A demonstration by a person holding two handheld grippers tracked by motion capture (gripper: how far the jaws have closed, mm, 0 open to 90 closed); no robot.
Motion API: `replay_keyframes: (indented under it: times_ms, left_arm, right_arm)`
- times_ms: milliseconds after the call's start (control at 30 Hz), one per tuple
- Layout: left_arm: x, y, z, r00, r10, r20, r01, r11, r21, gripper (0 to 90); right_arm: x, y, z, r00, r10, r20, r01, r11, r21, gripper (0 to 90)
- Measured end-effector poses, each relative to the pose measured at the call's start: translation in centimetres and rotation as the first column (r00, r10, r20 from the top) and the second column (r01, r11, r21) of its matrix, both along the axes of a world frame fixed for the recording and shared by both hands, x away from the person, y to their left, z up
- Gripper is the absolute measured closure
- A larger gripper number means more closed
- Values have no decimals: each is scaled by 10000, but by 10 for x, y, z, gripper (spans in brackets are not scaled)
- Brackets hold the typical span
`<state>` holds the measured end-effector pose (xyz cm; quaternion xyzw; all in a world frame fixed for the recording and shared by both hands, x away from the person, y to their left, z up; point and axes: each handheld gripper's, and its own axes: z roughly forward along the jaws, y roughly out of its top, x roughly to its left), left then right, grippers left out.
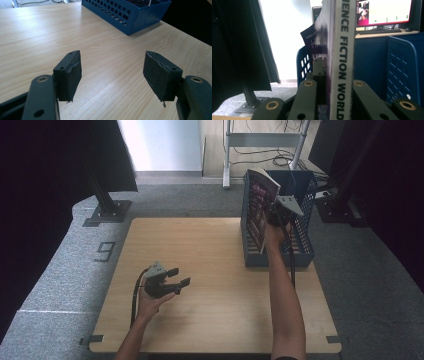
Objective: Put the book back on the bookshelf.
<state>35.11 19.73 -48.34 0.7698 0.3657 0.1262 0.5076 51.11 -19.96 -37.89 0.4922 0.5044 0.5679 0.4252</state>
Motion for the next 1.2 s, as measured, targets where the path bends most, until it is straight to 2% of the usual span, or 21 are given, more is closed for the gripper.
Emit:
replay_keyframes:
  times_ms: [633,900,1033,1200]
  left_arm:
    - [-1,2,2,9999,8,119,-7,10000,-98,315]
    - [-1,2,2,9999,47,120,-46,9999,-120,315]
    - [-2,1,2,9999,7,120,-6,10000,-58,315]
    - [-2,-1,2,9999,-30,128,30,10000,-28,315]
  right_arm:
    - [1,7,-2,9991,-244,337,245,9997,-21,817]
    - [3,14,-16,9998,-150,116,151,9998,-135,817]
    - [4,15,-26,9998,-96,-179,93,9998,-189,816]
    - [-1,16,-40,9995,-27,-301,22,9999,-165,813]
